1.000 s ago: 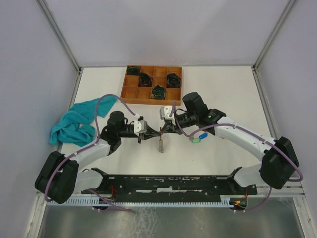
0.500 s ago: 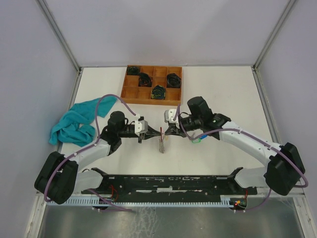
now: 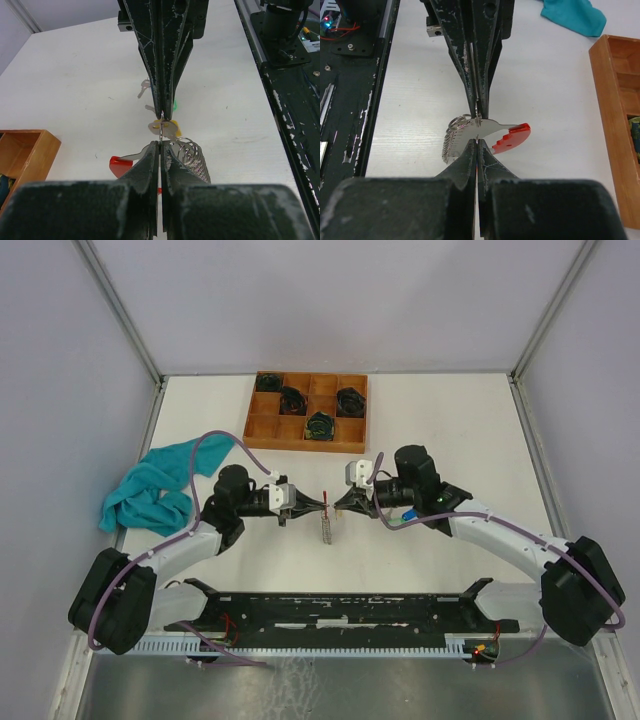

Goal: Put the keys on the keyring

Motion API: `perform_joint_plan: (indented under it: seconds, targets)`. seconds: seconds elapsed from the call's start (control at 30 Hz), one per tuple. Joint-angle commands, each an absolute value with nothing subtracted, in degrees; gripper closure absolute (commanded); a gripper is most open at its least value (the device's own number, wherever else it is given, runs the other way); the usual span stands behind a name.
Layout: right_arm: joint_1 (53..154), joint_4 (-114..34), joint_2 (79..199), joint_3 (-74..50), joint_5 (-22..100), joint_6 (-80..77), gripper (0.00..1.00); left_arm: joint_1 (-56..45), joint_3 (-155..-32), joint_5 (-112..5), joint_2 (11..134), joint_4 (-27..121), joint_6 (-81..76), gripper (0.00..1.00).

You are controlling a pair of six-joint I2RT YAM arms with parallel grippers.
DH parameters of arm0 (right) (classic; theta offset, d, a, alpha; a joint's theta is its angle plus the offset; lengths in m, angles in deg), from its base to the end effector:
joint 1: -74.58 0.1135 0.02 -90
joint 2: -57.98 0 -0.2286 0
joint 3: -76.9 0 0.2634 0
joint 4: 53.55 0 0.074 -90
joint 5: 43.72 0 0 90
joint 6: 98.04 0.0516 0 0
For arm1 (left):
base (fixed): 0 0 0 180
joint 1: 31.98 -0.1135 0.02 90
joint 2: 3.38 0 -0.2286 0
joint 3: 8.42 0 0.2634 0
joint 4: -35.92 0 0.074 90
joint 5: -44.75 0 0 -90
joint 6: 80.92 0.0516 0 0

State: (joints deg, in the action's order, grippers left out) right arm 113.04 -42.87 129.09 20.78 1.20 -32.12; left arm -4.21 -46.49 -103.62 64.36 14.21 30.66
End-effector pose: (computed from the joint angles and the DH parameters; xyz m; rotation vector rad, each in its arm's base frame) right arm 0.2122 0.2152 0.2138 -1.4365 1.3922 0.9494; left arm 0.2117 -0.1611 0.1807 1.3380 1.0995 -0.9419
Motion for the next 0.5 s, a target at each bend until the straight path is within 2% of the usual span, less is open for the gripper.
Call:
perform_joint_plan:
  seconds: [0.0,0.47]
  targets:
    - [112.25,-52.7,129.32,21.79,-2.25,-28.76,0.99,-4.13,-46.56,-105.22,63.83,10.14,31.47,0.97]
    - [111.48,-56.92,129.44,24.02,-5.1,-26.84,0.99,-4.25,-46.96,-106.26,64.73,10.19,31.49,0.97]
